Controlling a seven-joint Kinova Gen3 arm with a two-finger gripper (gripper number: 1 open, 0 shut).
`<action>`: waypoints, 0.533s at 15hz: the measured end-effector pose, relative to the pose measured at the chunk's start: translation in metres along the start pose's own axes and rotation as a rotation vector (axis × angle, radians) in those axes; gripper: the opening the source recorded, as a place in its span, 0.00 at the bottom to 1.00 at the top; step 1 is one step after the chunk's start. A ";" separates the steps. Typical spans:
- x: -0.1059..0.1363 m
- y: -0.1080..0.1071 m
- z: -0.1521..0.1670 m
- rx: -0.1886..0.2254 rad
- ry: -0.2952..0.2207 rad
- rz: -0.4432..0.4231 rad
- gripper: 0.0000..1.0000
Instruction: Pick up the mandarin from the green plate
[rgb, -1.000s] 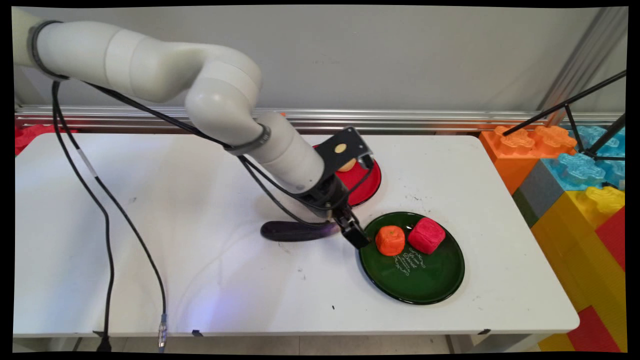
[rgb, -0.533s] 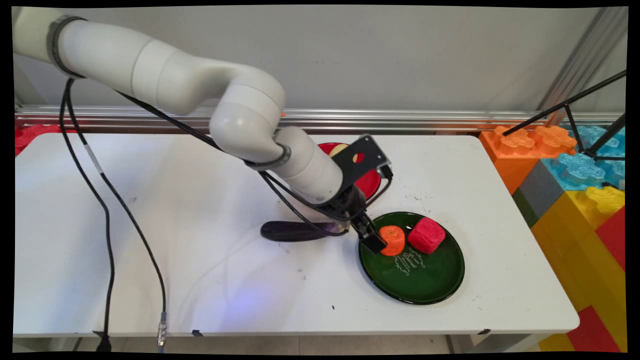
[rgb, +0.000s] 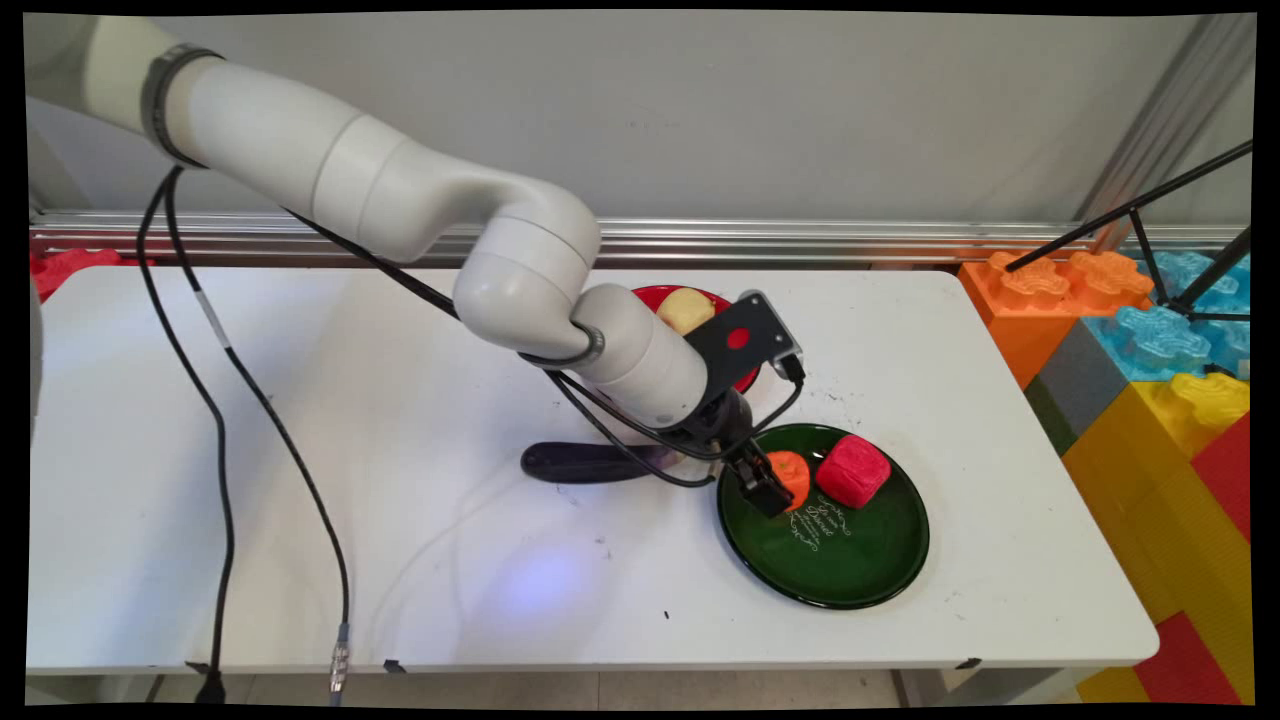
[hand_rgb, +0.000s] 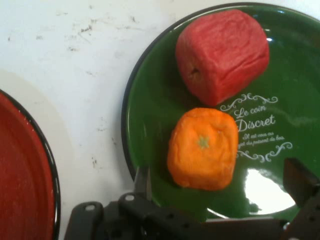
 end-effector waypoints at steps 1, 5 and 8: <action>0.000 0.000 0.003 0.000 0.002 0.003 1.00; 0.000 0.001 0.017 0.000 0.013 0.018 1.00; 0.000 0.001 0.025 0.001 0.021 0.028 1.00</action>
